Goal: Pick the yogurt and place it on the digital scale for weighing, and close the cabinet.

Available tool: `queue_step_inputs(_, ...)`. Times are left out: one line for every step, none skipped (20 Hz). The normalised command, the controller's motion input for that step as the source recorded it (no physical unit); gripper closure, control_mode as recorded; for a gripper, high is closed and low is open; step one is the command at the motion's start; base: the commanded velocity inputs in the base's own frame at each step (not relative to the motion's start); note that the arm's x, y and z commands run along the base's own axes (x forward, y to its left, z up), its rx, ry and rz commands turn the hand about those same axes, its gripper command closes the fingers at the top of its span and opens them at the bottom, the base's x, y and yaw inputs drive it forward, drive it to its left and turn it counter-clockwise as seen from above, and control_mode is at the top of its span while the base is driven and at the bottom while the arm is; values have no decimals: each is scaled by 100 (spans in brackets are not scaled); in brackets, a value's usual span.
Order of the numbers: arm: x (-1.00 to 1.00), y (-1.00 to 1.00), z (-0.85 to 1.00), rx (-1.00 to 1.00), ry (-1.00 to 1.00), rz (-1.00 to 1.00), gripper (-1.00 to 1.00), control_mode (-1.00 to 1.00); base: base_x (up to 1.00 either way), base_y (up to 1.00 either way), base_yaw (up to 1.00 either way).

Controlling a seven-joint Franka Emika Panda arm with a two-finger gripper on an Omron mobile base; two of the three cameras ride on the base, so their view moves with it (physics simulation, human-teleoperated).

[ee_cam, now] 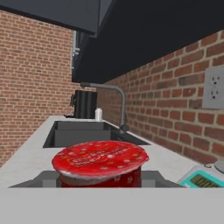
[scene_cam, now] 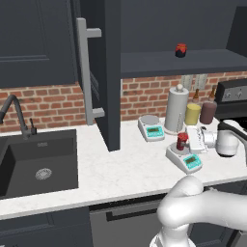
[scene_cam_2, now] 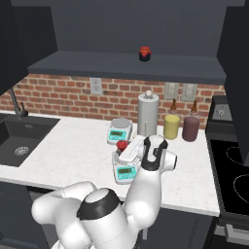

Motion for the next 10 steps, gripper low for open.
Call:
queue_step_inputs(4, 0, 0, 0, 0, 0, 100, -100, 0, 0, 0)
queue_step_inputs(6, 0, 0, 0, 0, 0, 100, -100, 0, 0, 0)
queue_step_inputs(5, 0, -2, 0, 0, 0, 100, -100, 0, 0, 0)
queue_step_inputs(0, 0, -4, 0, 0, 0, -100, -100, 0, 0, 0)
queue_step_inputs(0, 0, -5, 0, 0, 0, -100, -100, 0, 0, 0)
queue_step_inputs(0, 0, 0, 0, 0, 0, -100, -100, 0, 0, 0)
queue_step_inputs(0, 0, 0, 0, 0, 0, -100, -100, 0, 0, 0)
queue_step_inputs(0, 0, 0, 0, 0, 0, -100, -100, 0, 0, 0)
queue_step_inputs(0, 0, 0, 0, 0, 0, -100, -100, 0, 0, 0)
queue_step_inputs(0, 0, 0, 0, 0, 0, -100, -100, 0, 0, 0)
